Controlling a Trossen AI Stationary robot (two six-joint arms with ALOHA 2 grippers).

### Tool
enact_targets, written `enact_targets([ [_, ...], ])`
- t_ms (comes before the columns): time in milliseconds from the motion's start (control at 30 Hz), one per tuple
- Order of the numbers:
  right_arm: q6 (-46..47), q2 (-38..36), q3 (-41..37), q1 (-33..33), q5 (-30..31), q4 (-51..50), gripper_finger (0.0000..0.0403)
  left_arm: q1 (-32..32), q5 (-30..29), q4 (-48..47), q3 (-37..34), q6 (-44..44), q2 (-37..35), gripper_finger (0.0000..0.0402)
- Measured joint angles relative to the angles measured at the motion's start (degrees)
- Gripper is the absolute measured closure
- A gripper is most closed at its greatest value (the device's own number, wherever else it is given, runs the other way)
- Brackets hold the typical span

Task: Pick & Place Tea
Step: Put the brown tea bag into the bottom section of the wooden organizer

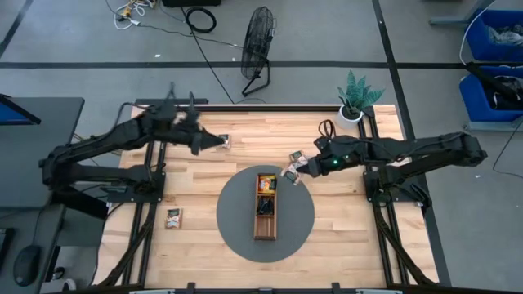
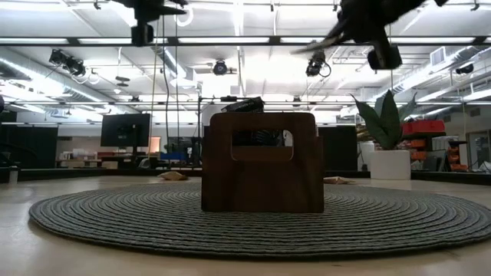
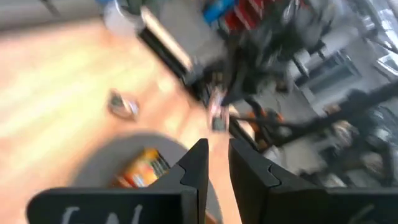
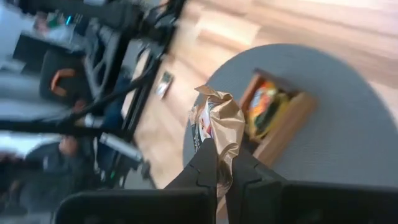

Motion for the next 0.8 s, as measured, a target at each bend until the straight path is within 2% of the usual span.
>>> enact_targets([
  [200, -2.3, 1.1, 2.9, 0.0, -7.7, -0.2, 0.0402, -2.7, 9.9, 5.5, 0.0, -2.1, 7.9, 0.0326],
  [400, -3.6, 3.6, 2.9, 0.7, -15.0, 0.9, 0.0402, -5.7, 12.1, 15.0, 0.0, -4.1, 14.9, 0.0240],
  [500, -3.0, 5.0, 2.9, 1.9, -15.7, 4.1, 0.0402, -6.8, 13.4, 18.5, 0.0, -8.1, 18.5, 0.0192],
  [600, -1.1, 6.7, 2.9, 2.7, -16.7, 8.0, 0.0402, -8.0, 16.2, 22.4, 0.0, -10.1, 21.7, 0.0163],
  [800, 2.6, 10.0, 2.9, 2.9, -17.8, 14.5, 0.0402, -12.0, 18.0, 30.5, 0.0, -12.9, 27.0, 0.0153],
])
